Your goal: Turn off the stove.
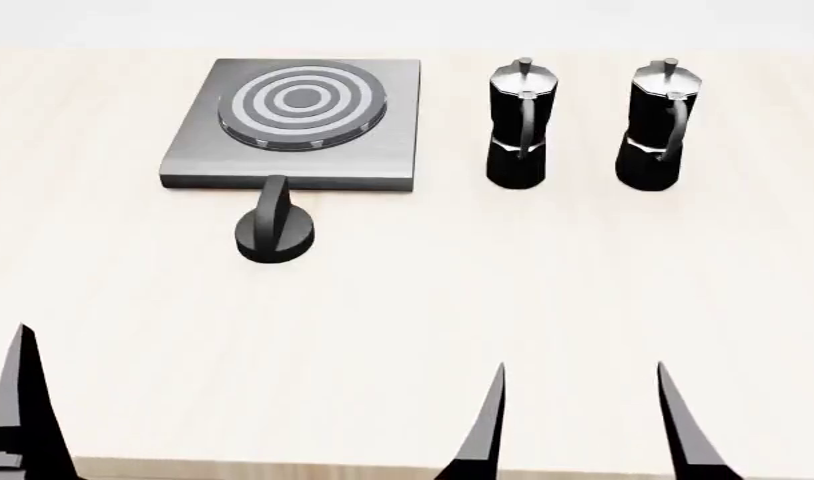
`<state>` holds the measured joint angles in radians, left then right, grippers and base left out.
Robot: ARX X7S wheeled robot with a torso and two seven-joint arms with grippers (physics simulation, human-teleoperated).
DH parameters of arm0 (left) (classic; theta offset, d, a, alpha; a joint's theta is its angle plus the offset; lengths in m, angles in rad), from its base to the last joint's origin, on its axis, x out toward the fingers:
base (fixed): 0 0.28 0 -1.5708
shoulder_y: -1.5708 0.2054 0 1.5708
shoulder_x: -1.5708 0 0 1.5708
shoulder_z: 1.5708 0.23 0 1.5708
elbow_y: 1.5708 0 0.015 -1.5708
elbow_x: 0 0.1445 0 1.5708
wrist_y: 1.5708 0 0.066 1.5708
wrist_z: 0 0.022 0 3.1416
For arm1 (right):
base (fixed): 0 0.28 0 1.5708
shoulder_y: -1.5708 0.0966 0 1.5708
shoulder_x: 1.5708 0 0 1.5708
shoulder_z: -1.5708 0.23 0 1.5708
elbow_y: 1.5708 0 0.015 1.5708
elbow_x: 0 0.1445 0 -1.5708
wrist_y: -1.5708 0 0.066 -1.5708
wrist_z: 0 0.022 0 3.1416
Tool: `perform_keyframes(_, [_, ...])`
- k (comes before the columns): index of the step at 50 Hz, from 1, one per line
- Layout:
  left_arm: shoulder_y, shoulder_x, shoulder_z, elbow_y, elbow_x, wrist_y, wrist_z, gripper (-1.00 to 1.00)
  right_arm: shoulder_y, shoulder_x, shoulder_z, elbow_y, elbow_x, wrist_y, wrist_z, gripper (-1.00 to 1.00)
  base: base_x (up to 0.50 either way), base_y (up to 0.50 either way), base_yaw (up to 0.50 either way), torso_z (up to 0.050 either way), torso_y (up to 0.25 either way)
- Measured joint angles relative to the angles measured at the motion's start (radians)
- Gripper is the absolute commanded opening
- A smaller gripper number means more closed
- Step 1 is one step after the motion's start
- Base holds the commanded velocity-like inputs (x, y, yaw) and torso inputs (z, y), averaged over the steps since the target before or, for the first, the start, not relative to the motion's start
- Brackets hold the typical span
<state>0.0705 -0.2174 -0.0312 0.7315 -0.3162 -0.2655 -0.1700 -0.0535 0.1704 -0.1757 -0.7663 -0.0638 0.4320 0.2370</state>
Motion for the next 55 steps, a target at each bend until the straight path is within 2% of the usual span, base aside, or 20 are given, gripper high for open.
perform_keyframes(20, [0.008, -0.022, -0.002, 0.022, -0.026, 0.012, -0.016, 1.00, -0.007, 0.014, -0.006, -0.021, 0.011, -0.014, 0.017, 1.00, 0.06, 0.00, 0.00, 0.000, 0.000])
perform_keyframes(55, [0.010, -0.051, 0.022, 0.014, -0.035, 0.034, -0.047, 1.00, -0.007, 0.041, -0.023, -0.019, 0.035, -0.030, 0.044, 1.00, 0.32, 0.00, 0.00, 0.000, 0.000])
